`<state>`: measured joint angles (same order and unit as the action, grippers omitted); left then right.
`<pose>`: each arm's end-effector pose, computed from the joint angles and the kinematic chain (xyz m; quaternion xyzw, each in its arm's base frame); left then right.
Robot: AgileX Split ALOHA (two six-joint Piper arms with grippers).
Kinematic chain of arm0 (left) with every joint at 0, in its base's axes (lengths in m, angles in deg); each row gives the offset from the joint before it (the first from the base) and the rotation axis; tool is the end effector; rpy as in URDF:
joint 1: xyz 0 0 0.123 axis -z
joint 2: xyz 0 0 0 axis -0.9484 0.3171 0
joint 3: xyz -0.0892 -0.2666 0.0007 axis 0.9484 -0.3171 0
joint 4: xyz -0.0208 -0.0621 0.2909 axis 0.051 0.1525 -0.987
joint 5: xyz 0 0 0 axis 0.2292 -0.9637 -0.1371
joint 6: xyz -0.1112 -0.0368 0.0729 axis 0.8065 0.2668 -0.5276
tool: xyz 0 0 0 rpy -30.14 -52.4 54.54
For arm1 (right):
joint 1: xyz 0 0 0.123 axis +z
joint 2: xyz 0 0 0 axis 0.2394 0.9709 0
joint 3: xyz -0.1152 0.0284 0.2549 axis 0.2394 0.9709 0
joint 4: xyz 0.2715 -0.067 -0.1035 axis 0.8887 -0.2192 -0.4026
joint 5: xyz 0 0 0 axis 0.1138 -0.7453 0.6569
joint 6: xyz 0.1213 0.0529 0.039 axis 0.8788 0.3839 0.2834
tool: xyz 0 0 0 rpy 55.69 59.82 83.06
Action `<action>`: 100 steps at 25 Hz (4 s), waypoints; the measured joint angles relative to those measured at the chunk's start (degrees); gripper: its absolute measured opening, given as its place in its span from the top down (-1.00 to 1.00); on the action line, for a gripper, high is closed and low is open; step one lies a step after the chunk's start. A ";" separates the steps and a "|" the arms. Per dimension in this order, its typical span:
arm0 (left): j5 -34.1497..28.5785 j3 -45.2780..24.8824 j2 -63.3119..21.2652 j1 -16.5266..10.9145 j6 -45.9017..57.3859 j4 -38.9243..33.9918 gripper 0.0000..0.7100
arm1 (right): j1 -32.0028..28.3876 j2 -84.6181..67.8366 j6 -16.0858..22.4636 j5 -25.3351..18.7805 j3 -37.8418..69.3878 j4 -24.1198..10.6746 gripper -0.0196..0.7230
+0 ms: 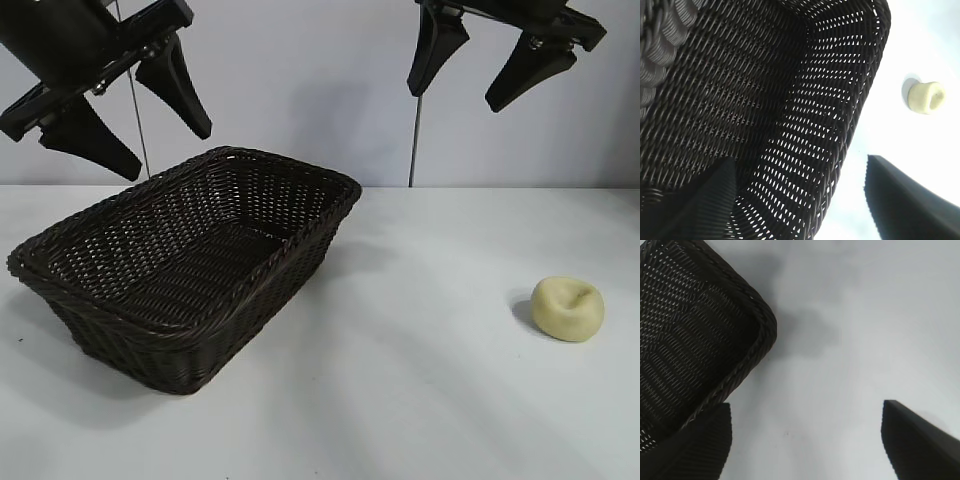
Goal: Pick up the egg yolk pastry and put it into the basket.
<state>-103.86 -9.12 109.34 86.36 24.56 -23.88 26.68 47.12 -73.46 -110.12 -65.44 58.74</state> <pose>0.4037 -0.1699 0.1951 0.0266 0.9512 -0.2717 0.1440 0.4533 0.1293 0.2550 -0.1079 0.9571 0.1230 0.2390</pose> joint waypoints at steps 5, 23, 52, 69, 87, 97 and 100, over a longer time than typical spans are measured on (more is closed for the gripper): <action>0.00 0.00 0.00 0.00 0.00 0.00 -0.48 | 0.00 0.00 0.00 0.00 0.00 0.00 -0.64; 0.00 0.00 0.00 0.00 0.00 0.00 -0.48 | 0.00 0.00 0.00 -0.18 0.00 0.00 -0.64; -7.27 -1.28 -12.38 0.00 20.14 -9.60 -0.48 | 0.00 0.00 0.00 -2.77 0.00 -0.96 -0.64; 0.43 -18.25 -19.12 0.00 47.48 -15.76 -0.48 | 0.00 0.00 0.00 -3.01 0.00 -1.12 -0.64; 7.38 -21.69 -19.12 0.00 61.50 -22.28 -0.48 | 0.00 0.00 0.00 -3.01 0.00 -1.12 -0.64; 8.72 -22.12 -14.10 0.00 61.69 -22.36 -0.48 | 0.00 0.00 0.06 -3.06 0.00 -1.12 -0.64; 9.81 -22.12 -10.89 0.00 61.69 -23.01 -0.48 | 0.00 0.00 0.06 -3.06 0.00 -1.12 -0.64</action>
<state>-94.06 -31.24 98.45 86.36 86.25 -46.89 26.68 47.12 -73.40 -113.18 -65.44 57.62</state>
